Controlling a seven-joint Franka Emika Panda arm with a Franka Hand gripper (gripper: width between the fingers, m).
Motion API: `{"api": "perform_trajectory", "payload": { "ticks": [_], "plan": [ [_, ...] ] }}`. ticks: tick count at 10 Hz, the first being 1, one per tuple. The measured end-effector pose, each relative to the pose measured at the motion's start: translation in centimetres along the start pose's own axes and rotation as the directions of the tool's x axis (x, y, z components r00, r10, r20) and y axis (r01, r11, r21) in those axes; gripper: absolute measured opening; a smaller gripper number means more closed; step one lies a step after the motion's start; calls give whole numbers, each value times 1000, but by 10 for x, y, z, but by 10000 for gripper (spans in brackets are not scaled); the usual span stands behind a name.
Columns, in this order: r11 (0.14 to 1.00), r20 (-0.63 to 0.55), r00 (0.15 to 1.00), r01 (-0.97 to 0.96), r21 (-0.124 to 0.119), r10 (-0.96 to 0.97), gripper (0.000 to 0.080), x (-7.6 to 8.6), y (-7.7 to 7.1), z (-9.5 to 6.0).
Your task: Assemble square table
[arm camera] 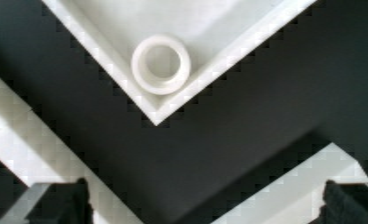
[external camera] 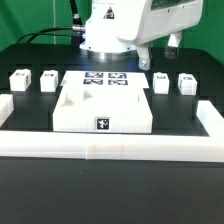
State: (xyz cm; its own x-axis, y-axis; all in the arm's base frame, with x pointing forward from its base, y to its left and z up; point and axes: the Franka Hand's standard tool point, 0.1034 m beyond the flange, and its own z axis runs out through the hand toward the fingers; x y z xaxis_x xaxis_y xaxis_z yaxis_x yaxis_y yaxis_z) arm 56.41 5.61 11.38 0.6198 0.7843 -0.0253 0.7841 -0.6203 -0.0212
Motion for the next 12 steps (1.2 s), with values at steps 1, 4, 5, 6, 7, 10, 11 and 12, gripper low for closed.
{"api": "perform_trajectory", "payload": {
  "ticks": [1,4,5,6,7,10,11,12],
  "plan": [
    [1000,0,1000,0,0,0,650,0,0,0],
    [1000,0,1000,0,0,0,650,0,0,0],
    [1000,0,1000,0,0,0,650,0,0,0],
    [1000,0,1000,0,0,0,650,0,0,0],
    [1000,0,1000,0,0,0,650,0,0,0],
    [1000,0,1000,0,0,0,650,0,0,0],
    [1000,0,1000,0,0,0,650,0,0,0],
    [1000,0,1000,0,0,0,650,0,0,0]
  ]
}}
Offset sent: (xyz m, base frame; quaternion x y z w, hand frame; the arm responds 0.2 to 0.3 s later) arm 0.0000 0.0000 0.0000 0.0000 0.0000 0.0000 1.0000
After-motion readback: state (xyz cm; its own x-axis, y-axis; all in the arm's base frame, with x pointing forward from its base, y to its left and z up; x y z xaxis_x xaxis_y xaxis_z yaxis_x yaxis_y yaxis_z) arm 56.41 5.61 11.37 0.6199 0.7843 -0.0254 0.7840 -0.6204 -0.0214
